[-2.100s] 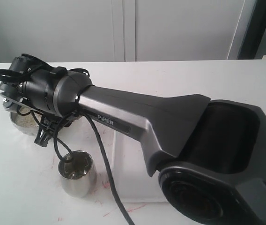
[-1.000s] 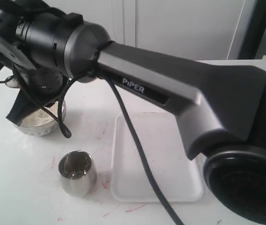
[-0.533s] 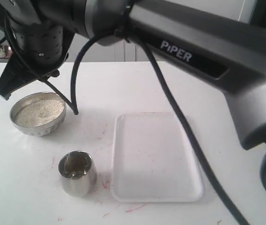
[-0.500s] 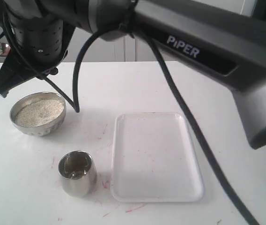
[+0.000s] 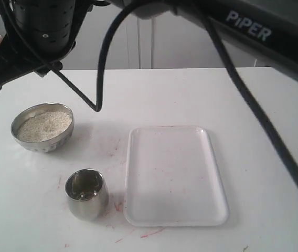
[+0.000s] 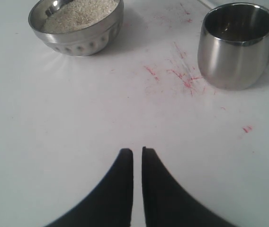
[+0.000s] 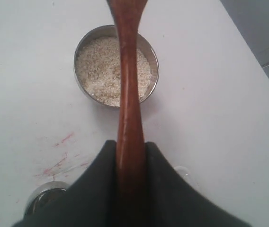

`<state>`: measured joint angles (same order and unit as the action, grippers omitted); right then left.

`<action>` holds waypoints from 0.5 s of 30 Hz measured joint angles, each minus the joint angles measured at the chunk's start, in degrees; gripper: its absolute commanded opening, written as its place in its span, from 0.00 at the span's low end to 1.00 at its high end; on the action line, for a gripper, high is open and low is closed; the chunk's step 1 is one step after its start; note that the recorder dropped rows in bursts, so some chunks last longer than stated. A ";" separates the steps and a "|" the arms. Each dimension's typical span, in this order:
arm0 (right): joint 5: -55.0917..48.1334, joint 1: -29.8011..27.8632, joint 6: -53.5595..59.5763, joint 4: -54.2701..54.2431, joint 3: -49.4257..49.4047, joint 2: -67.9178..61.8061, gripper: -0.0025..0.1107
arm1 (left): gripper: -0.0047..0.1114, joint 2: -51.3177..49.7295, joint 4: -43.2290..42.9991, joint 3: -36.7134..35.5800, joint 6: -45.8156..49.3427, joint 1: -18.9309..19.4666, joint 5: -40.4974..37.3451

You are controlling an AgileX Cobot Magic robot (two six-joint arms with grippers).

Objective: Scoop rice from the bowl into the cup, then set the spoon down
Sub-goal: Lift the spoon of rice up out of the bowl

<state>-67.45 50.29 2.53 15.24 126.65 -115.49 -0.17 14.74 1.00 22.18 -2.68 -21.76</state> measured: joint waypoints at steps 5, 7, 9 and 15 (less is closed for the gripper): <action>-0.25 0.00 0.00 0.00 0.00 1.83 0.02 | 0.16 0.00 0.00 0.00 0.00 0.00 0.00; -0.72 0.00 0.00 0.00 0.00 2.28 0.02 | 0.16 0.00 0.00 0.00 0.00 0.00 0.00; -1.38 0.00 0.00 0.00 0.00 2.54 0.02 | 0.16 0.00 0.00 0.00 0.00 0.00 0.00; -1.62 0.00 0.00 -0.25 0.00 3.03 0.02 | 0.16 0.00 0.00 0.00 0.00 0.00 0.00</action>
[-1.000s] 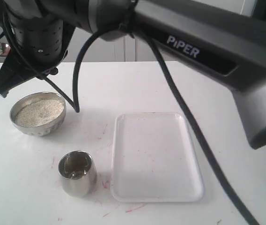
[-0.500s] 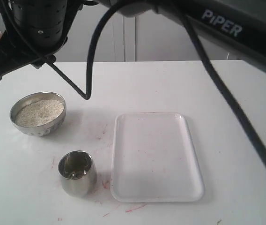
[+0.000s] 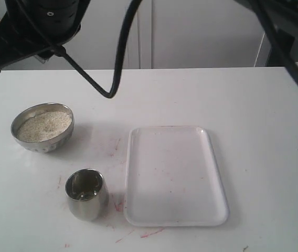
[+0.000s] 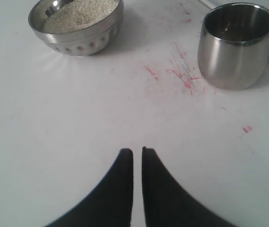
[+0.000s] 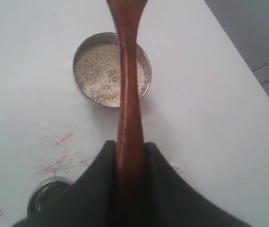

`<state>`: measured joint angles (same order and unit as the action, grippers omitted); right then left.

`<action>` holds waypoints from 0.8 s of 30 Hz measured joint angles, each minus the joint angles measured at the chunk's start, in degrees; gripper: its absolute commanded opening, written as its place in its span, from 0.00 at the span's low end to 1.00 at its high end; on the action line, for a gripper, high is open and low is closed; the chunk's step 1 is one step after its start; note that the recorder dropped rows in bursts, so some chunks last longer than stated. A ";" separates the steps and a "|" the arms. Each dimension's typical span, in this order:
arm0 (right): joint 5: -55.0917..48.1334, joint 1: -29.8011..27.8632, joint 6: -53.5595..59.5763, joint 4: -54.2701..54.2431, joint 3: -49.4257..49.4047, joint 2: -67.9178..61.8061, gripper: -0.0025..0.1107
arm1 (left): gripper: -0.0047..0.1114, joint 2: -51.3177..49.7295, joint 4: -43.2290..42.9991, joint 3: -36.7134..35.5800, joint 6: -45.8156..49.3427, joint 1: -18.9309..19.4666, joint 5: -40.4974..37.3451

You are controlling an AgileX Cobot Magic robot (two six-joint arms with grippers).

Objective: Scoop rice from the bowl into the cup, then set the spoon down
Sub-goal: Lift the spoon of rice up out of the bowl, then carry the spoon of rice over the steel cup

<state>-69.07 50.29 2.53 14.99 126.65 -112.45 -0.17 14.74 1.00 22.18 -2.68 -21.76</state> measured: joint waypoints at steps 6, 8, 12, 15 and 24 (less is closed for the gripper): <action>3.21 0.00 0.00 -0.84 -3.51 1.92 0.02 | 0.16 0.00 0.00 0.00 0.00 0.00 0.00; 4.89 0.00 0.00 -0.97 -5.94 3.10 0.02 | 0.16 0.00 0.00 0.00 0.00 0.00 0.00; 8.41 0.00 0.00 -0.97 -11.07 5.87 0.02 | 0.16 0.00 0.00 0.00 0.00 0.00 0.00; 12.08 0.00 0.00 -1.08 -15.96 8.47 0.02 | 0.16 0.00 0.00 0.00 0.00 0.00 0.00; 18.23 0.00 0.00 -0.34 -29.96 15.45 0.02 | 0.16 0.00 0.00 0.00 0.00 0.00 0.00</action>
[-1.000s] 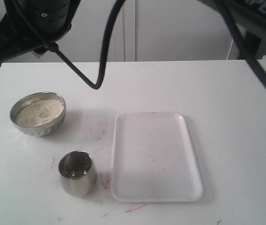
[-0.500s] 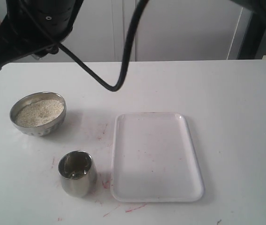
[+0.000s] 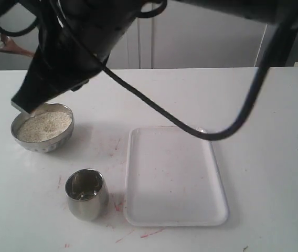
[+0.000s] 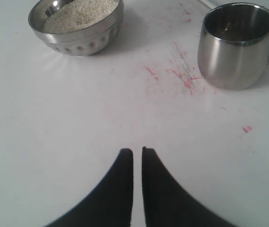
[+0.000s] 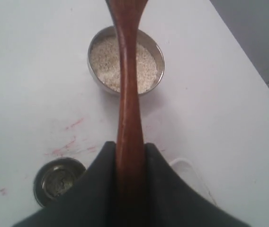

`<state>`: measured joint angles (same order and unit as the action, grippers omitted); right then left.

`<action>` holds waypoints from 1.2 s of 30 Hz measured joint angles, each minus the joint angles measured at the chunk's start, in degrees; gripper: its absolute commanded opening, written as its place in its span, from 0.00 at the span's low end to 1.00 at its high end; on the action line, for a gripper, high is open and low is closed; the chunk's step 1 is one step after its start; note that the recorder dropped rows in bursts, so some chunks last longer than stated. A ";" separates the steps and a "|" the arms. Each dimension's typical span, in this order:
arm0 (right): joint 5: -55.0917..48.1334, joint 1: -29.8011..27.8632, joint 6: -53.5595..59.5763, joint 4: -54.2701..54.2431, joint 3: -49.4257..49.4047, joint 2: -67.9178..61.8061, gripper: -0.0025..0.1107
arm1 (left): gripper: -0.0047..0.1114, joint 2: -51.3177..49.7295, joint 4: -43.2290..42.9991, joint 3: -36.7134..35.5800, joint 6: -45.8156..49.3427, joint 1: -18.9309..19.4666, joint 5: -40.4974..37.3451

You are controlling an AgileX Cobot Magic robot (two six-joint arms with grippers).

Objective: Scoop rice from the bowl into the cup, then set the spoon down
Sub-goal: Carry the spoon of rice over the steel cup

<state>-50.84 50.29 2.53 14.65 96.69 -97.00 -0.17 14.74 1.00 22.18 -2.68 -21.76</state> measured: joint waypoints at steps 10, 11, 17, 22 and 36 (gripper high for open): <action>6.86 0.00 0.00 1.91 -14.03 4.79 0.02 | 0.16 0.00 0.00 0.00 0.00 0.00 0.00; 7.49 0.00 0.00 2.34 -15.48 5.16 0.02 | 0.16 0.00 0.00 0.00 0.00 0.00 0.00; 9.16 0.00 0.00 6.71 -21.10 5.91 0.02 | 0.16 0.00 0.00 0.00 0.00 0.00 0.00; 9.36 0.00 0.00 8.47 -24.51 6.00 0.02 | 0.16 0.00 0.00 0.00 0.00 0.00 0.00; 9.59 0.00 0.00 14.32 -32.35 6.14 0.02 | 0.16 0.00 0.00 0.00 0.00 0.00 0.00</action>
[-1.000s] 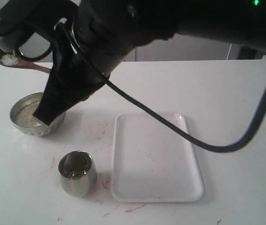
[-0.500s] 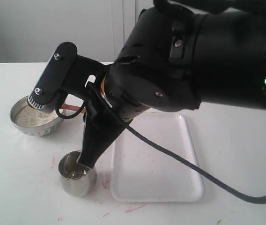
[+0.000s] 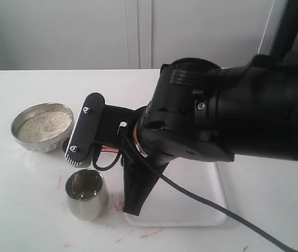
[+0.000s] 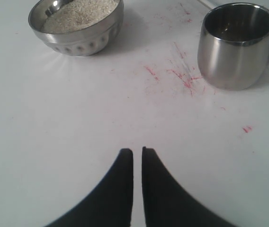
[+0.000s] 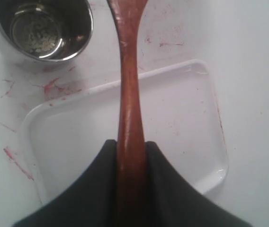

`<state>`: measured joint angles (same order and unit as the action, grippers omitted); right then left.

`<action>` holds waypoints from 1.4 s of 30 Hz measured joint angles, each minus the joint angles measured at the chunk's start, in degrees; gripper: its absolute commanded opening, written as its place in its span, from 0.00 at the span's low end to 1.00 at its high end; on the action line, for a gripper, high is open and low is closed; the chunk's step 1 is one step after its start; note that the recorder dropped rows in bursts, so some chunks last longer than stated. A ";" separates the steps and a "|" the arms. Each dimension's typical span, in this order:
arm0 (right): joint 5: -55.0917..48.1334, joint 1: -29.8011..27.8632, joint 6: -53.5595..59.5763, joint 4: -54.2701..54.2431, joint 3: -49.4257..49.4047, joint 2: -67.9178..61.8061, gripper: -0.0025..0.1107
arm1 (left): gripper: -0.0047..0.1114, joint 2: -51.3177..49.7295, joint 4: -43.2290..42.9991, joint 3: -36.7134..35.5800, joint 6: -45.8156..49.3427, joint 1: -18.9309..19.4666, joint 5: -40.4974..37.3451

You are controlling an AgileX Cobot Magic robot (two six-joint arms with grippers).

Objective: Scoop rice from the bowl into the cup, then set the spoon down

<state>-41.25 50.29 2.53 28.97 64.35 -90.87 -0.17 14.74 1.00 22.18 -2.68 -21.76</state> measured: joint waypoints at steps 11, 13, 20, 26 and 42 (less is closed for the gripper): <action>-0.84 0.48 6.81 2.03 -1.62 2.12 0.02 | 0.16 0.00 0.00 0.00 0.00 0.00 0.00; -1.57 0.59 8.49 2.27 -1.62 2.23 0.02 | 0.16 0.00 0.00 0.00 0.00 0.00 0.00; -3.19 0.59 10.63 5.88 -1.90 2.23 0.02 | 0.16 0.00 0.00 0.00 0.00 0.00 0.00; -3.30 1.30 12.29 10.96 -4.27 2.33 0.02 | 0.16 0.00 0.00 0.00 0.00 0.00 0.00; 0.07 1.63 16.18 17.07 -4.89 2.33 0.02 | 0.16 0.00 0.00 0.00 0.00 0.00 0.00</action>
<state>-41.18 51.91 18.72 46.04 59.45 -88.54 -0.17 14.74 1.00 22.18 -2.68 -21.76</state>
